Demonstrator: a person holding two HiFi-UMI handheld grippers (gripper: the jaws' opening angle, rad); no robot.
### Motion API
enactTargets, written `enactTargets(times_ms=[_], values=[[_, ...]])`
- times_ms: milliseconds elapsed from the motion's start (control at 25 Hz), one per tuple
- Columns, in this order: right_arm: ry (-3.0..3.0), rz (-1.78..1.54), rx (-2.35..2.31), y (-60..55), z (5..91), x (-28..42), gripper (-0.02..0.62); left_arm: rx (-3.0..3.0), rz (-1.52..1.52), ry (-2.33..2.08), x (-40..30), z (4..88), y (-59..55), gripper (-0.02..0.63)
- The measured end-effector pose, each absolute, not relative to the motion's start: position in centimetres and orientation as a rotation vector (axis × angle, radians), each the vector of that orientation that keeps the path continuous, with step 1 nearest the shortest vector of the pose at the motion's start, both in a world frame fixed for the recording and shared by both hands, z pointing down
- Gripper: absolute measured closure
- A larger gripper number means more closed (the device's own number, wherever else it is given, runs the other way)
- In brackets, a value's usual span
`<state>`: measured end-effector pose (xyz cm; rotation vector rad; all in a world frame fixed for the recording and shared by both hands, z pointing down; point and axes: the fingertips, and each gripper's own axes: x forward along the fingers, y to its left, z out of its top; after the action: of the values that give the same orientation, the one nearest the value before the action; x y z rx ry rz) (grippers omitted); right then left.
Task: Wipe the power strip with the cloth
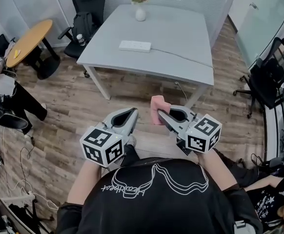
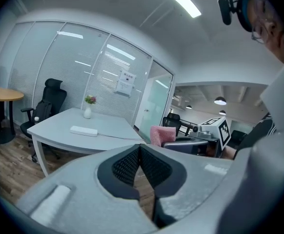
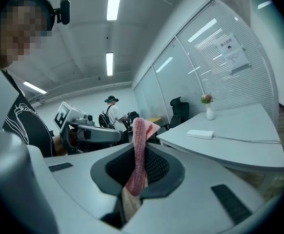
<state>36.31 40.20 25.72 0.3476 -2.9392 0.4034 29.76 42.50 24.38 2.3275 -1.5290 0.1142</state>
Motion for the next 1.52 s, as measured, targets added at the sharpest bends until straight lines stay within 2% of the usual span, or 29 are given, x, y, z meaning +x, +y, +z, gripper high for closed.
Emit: enactTargets(times_ms=[200, 760, 1320, 1520], values=[[-2.901, 0.500, 0.419, 33.4, 25.5, 29.7, 0.566, 2.253, 0.057, -1.536, 21.8, 24.0, 35.4, 0.594], [-2.928, 0.661, 0.516, 16.7, 26.3, 11.0, 0.566, 2.390, 0.201, -1.457, 3.1, 25.5, 19.0, 0.594], [-2.866, 0.838, 0.621, 6.1, 28.8, 4.6, 0.566, 2.348, 0.101, -1.430, -6.0, 27.2, 9.2, 0.594], [-2.812, 0.909, 0.605, 4.1, 32.0, 4.5, 0.566, 2.361, 0.124, -1.437, -6.1, 29.4, 7.5, 0.594]])
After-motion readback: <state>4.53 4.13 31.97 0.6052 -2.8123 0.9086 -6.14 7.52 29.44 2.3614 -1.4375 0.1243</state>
